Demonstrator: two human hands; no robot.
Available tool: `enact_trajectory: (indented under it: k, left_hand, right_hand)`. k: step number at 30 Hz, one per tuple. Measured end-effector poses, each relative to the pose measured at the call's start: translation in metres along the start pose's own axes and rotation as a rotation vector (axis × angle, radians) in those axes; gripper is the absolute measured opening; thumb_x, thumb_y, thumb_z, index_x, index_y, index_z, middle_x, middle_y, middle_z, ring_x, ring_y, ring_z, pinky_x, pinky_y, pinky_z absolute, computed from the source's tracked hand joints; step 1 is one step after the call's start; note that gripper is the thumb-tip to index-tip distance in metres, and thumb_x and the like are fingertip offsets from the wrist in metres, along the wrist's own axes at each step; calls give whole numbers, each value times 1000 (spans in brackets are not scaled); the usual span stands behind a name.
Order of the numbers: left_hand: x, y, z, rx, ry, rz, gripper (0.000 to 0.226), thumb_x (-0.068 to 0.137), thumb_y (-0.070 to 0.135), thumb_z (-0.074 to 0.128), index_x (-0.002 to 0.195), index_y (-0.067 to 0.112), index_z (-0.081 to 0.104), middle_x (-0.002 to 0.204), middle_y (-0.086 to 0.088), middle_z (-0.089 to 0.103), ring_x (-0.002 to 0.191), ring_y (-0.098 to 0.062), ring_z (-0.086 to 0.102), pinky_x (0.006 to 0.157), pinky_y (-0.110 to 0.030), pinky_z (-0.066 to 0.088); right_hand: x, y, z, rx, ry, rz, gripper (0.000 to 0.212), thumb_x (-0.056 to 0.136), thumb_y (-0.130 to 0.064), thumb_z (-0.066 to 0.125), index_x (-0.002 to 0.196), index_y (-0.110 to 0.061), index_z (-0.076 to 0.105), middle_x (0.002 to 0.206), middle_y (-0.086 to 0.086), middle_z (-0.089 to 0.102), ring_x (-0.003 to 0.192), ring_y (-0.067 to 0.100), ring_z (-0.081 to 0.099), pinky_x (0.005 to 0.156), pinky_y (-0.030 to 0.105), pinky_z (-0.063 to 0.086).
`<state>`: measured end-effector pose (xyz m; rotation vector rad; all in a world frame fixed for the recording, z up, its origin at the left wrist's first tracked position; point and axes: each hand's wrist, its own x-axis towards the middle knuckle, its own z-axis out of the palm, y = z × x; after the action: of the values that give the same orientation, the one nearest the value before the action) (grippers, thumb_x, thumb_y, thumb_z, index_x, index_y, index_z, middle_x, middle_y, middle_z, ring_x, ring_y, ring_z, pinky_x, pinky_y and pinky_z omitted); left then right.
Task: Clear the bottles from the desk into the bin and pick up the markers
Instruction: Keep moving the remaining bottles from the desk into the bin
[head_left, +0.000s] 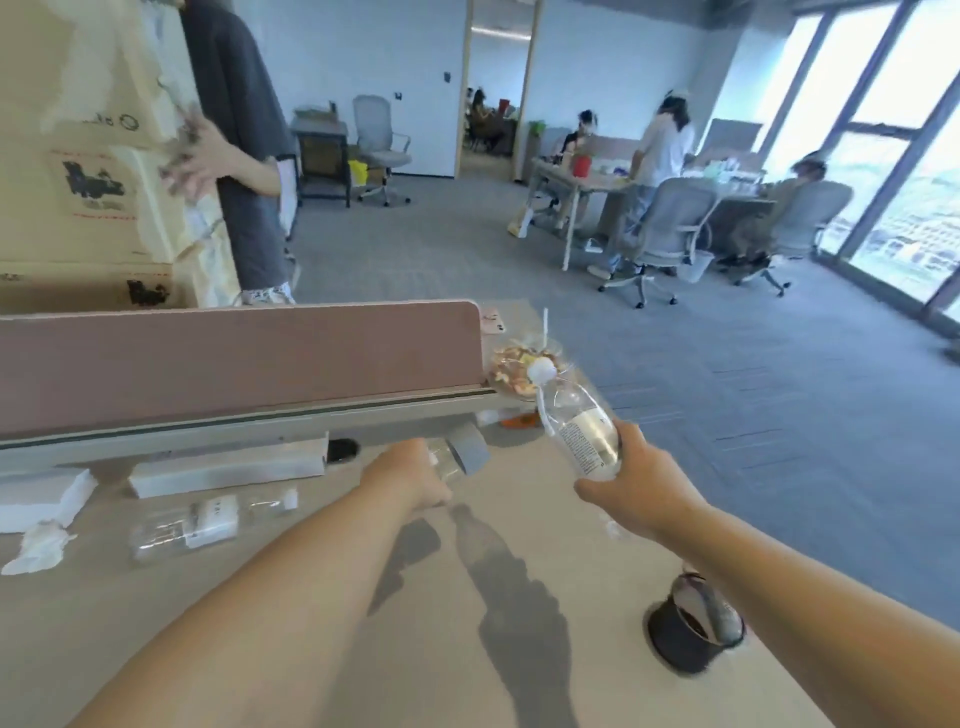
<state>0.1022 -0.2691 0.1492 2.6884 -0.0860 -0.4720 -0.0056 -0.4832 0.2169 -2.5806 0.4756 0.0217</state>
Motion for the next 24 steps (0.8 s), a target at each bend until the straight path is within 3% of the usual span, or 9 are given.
enact_trajectory:
  k: [4,9,14,20,22,24]
  left_hand:
    - [-27,111,33,89,-58,183,49,71,28,70,116,14,55,117,-4,62,107,-24,62,83,-30,52]
    - [-86,250,85,83,-158,423,47,69,30,75,109,14,57,99,-4,61,96,-25,64,68,-26,47]
    - [-169,370,152,59,-269,706,25,74,34,66,82,20,47,92,-1,57,81,-23,58,61,-26,41]
    - [-286,453,263,26,-612,846,42,78,33,71,107,10,51,107,-6,55,85,-21,55,57,-25,39]
    - [-322,465,305,-72,-740,791,60,80,40,73,123,7,49,122,-8,53,106,-25,57,74,-28,44]
    - [-360,472,344,-151,-863,667,90,81,54,68,146,4,31,138,-9,48,126,-29,49,94,-35,43]
  right_hand:
    - [-44,87,-60,21,135,162,60,74,-34,66,125,-20,37,99,2,58,82,25,59,67,33,52]
    - [-126,199,-123,75,276,446,59,74,-36,64,123,-20,37,102,4,61,88,29,61,77,39,55]
    - [-226,304,-175,247,479,728,62,77,-31,67,129,-16,38,115,10,58,91,27,54,77,32,46]
    - [-353,399,-180,448,643,991,64,76,-32,67,129,-16,35,112,6,53,91,23,55,65,31,44]
    - [-390,426,-172,458,687,1080,60,76,-32,67,124,-15,35,112,7,53,91,24,56,69,33,46]
    - [-425,453,-160,477,696,1183,59,76,-32,69,119,-11,34,113,9,55,93,26,57,71,34,46]
